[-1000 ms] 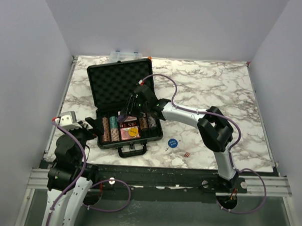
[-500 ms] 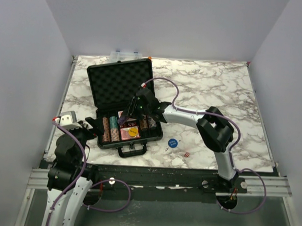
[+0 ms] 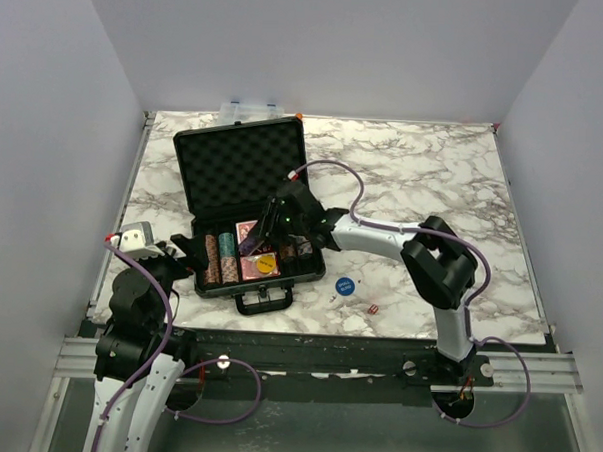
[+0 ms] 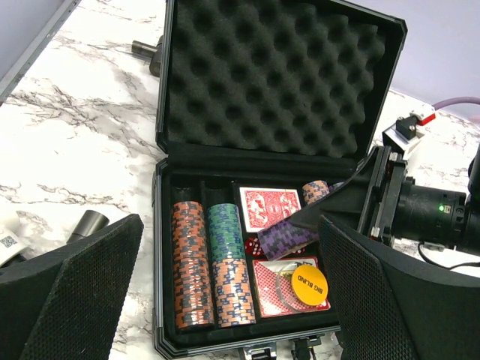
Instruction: Pack up texas hold em set
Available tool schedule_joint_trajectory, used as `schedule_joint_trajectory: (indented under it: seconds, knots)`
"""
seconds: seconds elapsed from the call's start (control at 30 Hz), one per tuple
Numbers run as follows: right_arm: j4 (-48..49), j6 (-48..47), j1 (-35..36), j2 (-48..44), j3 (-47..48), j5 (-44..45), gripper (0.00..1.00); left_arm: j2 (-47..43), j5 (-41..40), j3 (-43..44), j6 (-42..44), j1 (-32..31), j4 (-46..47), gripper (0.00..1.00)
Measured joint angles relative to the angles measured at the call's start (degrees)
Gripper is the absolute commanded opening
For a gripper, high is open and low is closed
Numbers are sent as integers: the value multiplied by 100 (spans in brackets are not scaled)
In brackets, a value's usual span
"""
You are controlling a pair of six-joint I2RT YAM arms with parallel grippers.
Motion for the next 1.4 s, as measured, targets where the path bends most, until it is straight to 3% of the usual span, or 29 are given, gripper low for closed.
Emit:
schedule_joint_trajectory:
  seconds: [0.17,0.5,0.93,1.13,1.4]
  knots:
    - [-387,-85,7,-83,-181,131,72,0,0,0,2,0,0,99]
    - [-813,-186,44,-435,-304,286,72,0,0,0,2,0,0,99]
    - [-1180,-570,48,-599,-260,356,51,0,0,-2,7,0,0,99]
    - [-1211,-675,103,-575,-20,269,45,0,0,-2,20,0,0,99]
    - [-1187,-715,120,-479,50,181,45,0,0,-2,22,0,0,99]
